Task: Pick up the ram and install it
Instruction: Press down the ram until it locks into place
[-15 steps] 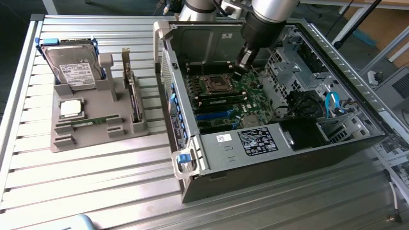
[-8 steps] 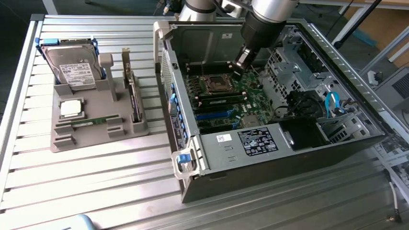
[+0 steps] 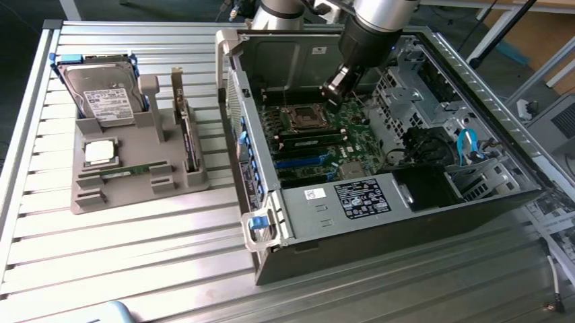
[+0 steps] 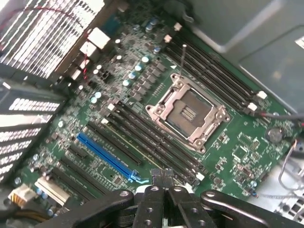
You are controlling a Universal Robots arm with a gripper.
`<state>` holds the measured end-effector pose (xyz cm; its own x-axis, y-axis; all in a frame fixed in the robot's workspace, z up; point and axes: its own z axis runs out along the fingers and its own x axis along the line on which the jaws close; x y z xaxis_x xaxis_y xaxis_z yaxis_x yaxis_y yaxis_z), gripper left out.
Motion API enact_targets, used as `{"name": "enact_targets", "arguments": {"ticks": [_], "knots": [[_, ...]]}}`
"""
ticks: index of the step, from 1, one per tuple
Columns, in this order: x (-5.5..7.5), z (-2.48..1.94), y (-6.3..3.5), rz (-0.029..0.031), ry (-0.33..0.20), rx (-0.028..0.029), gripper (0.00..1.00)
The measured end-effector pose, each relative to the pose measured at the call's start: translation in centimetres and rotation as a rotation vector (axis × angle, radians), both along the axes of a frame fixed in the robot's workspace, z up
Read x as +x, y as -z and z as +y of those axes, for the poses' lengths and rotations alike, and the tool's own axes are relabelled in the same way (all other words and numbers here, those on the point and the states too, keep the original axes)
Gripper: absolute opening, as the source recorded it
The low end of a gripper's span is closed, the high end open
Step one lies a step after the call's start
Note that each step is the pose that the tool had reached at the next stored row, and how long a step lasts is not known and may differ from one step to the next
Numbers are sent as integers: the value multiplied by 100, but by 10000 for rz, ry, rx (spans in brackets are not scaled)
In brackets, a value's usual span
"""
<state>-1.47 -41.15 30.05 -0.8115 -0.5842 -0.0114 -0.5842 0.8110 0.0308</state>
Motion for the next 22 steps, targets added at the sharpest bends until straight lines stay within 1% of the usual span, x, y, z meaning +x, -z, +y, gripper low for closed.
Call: {"name": "enact_targets", "arguments": {"ticks": [7, 9, 16, 22], "knots": [[0, 0, 3, 0, 1106, 0, 11], [0, 0, 4, 0, 1492, 0, 11], [0, 0, 6, 0, 2514, 1, 11], [0, 0, 8, 0, 3550, -1, 11]]}}
